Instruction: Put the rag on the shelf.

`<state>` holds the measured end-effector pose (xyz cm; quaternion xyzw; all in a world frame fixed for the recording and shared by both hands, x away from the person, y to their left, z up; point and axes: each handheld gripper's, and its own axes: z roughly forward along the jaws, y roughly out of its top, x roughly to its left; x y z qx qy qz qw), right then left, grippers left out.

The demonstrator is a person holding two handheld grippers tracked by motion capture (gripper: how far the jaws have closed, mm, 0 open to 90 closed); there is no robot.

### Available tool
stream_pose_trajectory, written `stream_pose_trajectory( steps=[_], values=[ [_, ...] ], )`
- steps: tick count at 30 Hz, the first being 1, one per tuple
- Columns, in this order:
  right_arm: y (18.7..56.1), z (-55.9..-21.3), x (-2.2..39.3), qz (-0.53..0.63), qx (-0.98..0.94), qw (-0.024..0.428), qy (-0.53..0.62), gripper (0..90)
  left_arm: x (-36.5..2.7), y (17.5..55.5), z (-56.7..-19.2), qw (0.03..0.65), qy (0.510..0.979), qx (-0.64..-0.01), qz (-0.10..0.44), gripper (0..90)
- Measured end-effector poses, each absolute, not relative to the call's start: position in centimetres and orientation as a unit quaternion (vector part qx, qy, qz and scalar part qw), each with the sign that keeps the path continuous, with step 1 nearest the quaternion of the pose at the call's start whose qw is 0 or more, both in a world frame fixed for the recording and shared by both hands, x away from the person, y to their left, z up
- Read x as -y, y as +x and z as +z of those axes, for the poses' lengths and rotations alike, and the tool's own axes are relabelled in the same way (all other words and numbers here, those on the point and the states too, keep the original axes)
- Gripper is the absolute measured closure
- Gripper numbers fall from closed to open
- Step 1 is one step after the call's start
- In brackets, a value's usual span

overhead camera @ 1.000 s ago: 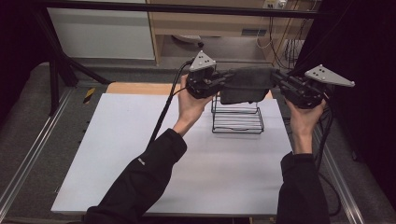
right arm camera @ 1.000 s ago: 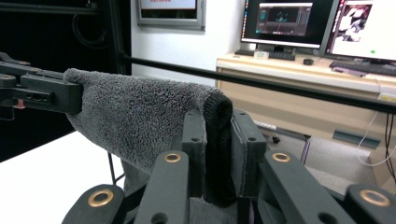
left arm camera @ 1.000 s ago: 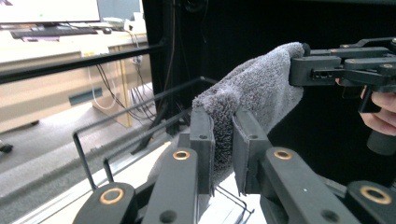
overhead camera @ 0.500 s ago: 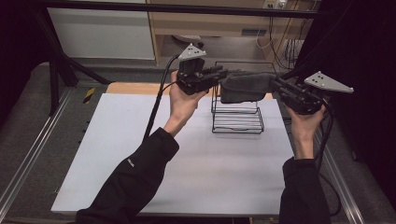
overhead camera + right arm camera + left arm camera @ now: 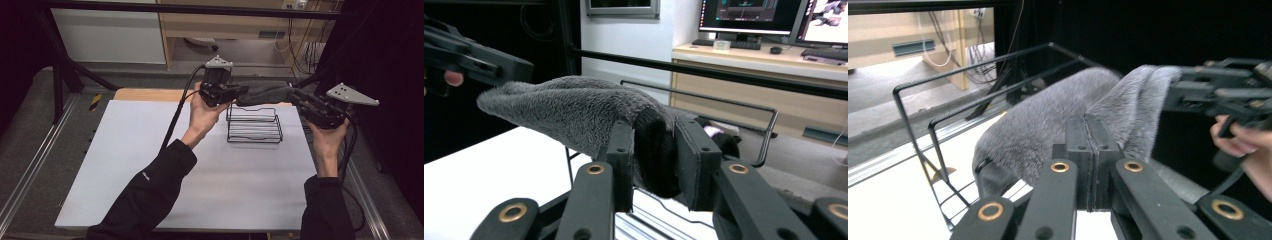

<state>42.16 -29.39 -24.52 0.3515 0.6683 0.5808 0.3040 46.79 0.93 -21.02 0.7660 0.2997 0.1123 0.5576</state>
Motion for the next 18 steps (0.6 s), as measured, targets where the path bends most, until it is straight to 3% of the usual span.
stream_pose_trajectory(
  steps=[7, 11, 13, 16, 18],
  values=[
    [41.4, -23.9, 29.2, 0.571, -0.684, 0.292, 0.347, 46.8, -0.9, 46.6, -22.6, 0.543, 0.779, -0.293, 0.115, 89.4],
    [41.1, -23.2, 28.8, 0.586, -0.676, 0.289, 0.341, 40.6, -0.9, 46.7, -23.5, 0.536, 0.783, -0.295, 0.111, 89.5],
    [41.3, -23.0, 28.5, 0.587, -0.676, 0.29, 0.34, 46.0, -0.8, 46.8, -24.0, 0.531, 0.786, -0.296, 0.115, 89.5],
    [41.8, -23.2, 27.9, 0.572, -0.688, 0.276, 0.352, 70.2, -0.6, 47.0, -24.7, 0.523, 0.789, -0.299, 0.117, 89.5],
    [42.3, -23.9, 27.7, 0.558, -0.695, 0.267, 0.366, 80.1, -0.5, 47.0, -25.3, 0.52, 0.791, -0.299, 0.118, 89.4]
  ],
)
